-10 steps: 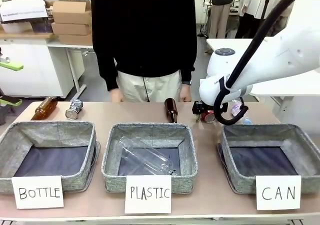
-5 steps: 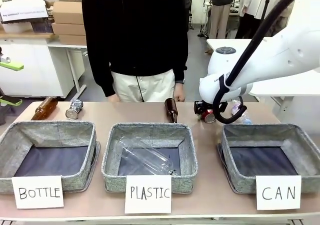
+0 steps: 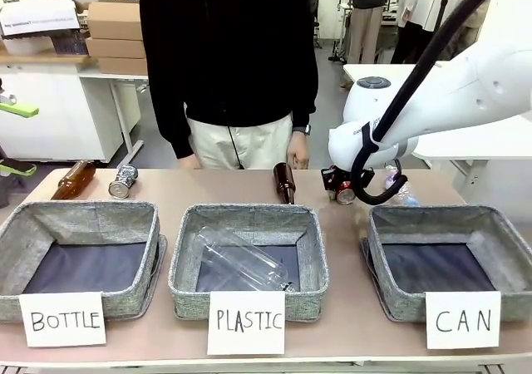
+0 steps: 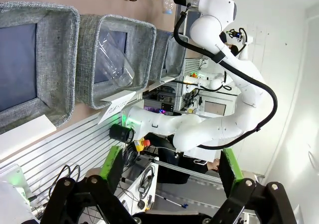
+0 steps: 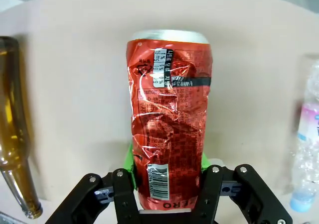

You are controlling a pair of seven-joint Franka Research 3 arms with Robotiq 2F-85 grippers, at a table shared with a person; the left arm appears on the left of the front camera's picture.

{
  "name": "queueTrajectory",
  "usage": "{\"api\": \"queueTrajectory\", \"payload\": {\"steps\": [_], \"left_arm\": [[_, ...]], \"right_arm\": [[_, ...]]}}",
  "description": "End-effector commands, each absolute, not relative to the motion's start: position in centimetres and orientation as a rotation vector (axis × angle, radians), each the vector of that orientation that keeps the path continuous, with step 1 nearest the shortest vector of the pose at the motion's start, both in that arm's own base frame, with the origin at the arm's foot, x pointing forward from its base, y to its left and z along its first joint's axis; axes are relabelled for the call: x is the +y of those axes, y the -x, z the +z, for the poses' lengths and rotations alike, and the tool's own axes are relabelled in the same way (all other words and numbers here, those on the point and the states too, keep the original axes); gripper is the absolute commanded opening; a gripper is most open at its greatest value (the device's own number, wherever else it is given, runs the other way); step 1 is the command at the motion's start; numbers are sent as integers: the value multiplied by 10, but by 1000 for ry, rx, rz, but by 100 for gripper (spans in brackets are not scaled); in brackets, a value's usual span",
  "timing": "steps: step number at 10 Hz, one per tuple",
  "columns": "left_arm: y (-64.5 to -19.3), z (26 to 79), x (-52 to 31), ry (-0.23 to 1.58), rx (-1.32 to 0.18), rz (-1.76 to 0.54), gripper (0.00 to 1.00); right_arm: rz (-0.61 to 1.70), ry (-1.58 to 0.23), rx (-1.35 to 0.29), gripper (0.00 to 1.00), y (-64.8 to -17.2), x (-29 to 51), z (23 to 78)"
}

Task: Sort the can waste into the basket.
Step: Pick up the can waste from the table and place it in the right Fabric basket.

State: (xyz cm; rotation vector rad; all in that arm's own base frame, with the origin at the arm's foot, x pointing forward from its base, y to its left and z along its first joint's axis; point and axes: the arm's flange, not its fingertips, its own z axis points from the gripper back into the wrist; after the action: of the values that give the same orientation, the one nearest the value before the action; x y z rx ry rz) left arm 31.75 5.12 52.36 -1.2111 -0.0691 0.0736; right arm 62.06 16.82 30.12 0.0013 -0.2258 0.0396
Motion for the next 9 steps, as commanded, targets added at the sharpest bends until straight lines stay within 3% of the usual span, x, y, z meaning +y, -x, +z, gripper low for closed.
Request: {"api": "queueTrajectory", "payload": {"steps": [1,3,5,7,9], "left_arm": [[-317,526,50,1231,-79,60,100],[-317,526,50,1231,-79,60,100],[-317,526,50,1231,-79,60,100],[-317,526,50,1231,-79,60,100],[-317,526,50,1231,-79,60,100]], "right_arm": [[47,9,-191,0,-621,163,300],[47,7,-201,0,-620,162,303],[111,-52,-236,0,-586,148,365],[220,-140,-177,0,-498,89,473],[425,-211,-112,0,-419,28,520]]}}
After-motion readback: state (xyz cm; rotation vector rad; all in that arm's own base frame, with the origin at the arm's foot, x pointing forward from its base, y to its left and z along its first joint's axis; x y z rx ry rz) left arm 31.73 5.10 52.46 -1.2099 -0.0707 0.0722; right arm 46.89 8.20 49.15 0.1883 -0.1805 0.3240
